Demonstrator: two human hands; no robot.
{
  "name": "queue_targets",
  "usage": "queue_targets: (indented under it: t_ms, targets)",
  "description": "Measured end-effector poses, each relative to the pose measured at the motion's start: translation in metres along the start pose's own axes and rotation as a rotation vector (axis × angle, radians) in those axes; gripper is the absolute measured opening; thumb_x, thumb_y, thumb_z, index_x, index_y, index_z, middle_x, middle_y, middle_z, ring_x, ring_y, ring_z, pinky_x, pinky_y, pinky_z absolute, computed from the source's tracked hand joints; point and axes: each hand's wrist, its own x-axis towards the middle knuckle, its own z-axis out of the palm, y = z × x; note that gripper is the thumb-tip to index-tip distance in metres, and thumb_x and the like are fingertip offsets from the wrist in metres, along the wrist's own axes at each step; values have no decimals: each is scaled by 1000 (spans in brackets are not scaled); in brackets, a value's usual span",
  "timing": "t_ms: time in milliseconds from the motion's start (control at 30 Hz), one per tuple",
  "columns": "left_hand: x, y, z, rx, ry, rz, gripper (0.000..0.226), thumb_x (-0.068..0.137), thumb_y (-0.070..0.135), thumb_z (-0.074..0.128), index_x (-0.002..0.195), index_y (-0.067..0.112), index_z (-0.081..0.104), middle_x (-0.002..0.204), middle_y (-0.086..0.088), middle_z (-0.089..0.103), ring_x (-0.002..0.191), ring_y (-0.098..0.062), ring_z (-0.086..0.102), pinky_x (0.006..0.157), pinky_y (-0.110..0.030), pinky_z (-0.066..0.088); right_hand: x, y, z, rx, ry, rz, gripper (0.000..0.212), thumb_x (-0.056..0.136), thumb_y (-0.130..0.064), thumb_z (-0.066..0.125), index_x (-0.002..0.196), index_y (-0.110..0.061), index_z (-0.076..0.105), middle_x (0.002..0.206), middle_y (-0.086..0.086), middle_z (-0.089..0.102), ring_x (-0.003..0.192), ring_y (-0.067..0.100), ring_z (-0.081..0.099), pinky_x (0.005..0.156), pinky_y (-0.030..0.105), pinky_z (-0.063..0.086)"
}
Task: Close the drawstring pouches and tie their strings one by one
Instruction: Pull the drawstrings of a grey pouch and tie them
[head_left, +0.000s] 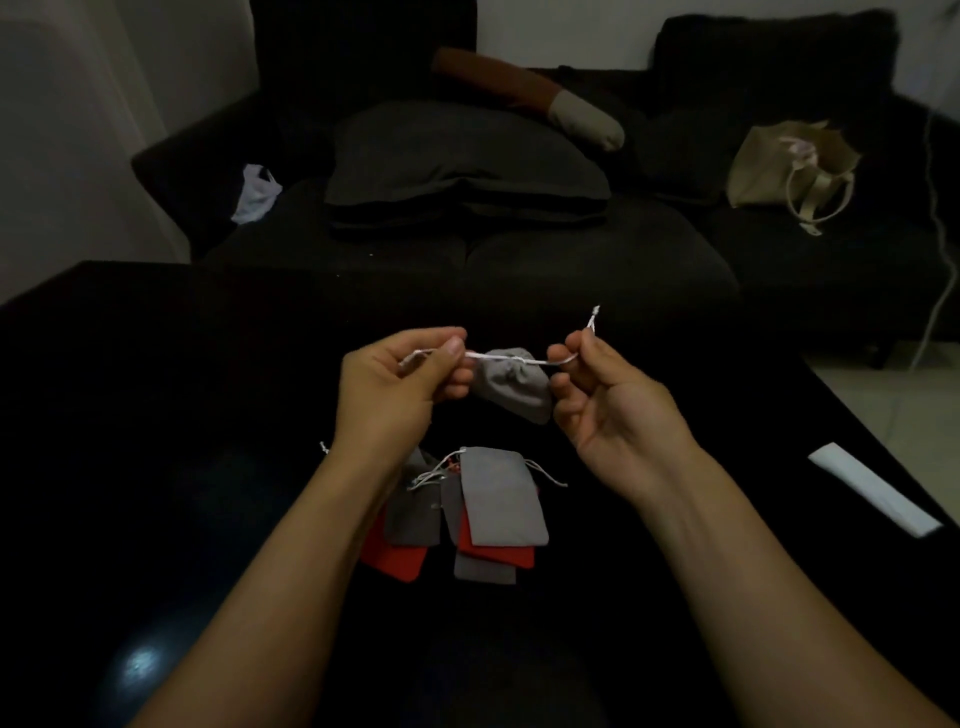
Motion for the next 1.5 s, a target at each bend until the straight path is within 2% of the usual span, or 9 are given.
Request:
queue_targets:
  t_ms: [167, 300, 467, 567, 767, 1000, 1067, 1200, 1500]
  targets:
    - [-1, -1, 3, 227, -168, -54, 19, 96, 3, 56, 97, 11, 72, 78, -6, 68, 65, -7, 63, 59, -18, 54, 1, 5, 0, -238, -68, -44, 21, 103, -23, 47, 95, -12, 63, 65, 0, 57, 53, 8, 53, 49, 20, 45]
    - [-5, -7, 8, 346, -245, -16, 3, 92, 21, 66, 90, 19, 68, 72, -10, 67, 63, -13, 61, 58, -27, 52, 0, 6, 4, -255, -76, -37, 21, 102, -21, 47, 99, -10, 65, 65, 2, 57, 55, 9, 54, 52, 21, 47]
    - [-5, -17, 7, 562, -212, 89, 16, 91, 30, 67, 83, 18, 60, 54, 6, 49, 47, -1, 42, 47, -15, 35, -3, 6, 5, -233, -94, -11, 20, 102, -17, 47, 97, -8, 64, 64, 3, 52, 54, 9, 49, 47, 19, 45]
    - [-4, -16, 6, 646, -241, 97, 34, 96, 35, 60, 69, 13, 60, 53, 6, 48, 48, -3, 41, 50, -23, 36, -3, 7, 5, -251, -87, -18, 20, 102, -18, 48, 96, -8, 64, 63, 1, 51, 54, 8, 47, 47, 19, 44]
    - [0, -14, 4, 468, -229, 113, 41, 96, 24, 61, 55, 21, 56, 54, 10, 47, 52, -3, 44, 55, -22, 38, 6, 8, -2, -389, 22, -130, 21, 101, -17, 51, 94, -9, 68, 63, 0, 50, 56, 8, 43, 50, 20, 37]
    - [0, -8, 4, 368, -258, 196, 29, 91, 16, 67, 62, 17, 72, 111, 7, 65, 103, 0, 62, 80, -10, 46, -3, 0, -5, -956, -210, -224, 17, 88, -22, 72, 93, -6, 75, 71, 17, 58, 63, 20, 48, 50, 18, 40]
    - [-3, -5, 4, 218, -303, 146, 30, 92, 9, 64, 63, 8, 71, 102, -3, 74, 100, -5, 68, 81, -14, 50, -4, 0, -7, -1039, -267, -233, 18, 86, -25, 74, 89, -8, 76, 73, 23, 62, 63, 18, 53, 53, 16, 43]
    - [-6, -2, 6, 113, -305, 31, 32, 95, 16, 60, 68, 3, 71, 79, -12, 74, 78, -12, 71, 74, -15, 52, 0, 1, -12, -1175, -249, -226, 16, 83, -28, 76, 87, -13, 76, 79, 8, 73, 67, 10, 64, 62, 19, 52]
    - [-4, -7, 3, 182, -382, -57, 30, 98, 25, 54, 82, 8, 73, 86, -11, 76, 85, -23, 73, 78, -28, 59, 0, -6, -15, -1349, -308, -237, 15, 87, -29, 71, 84, -15, 74, 88, 1, 72, 82, 10, 69, 83, 35, 58]
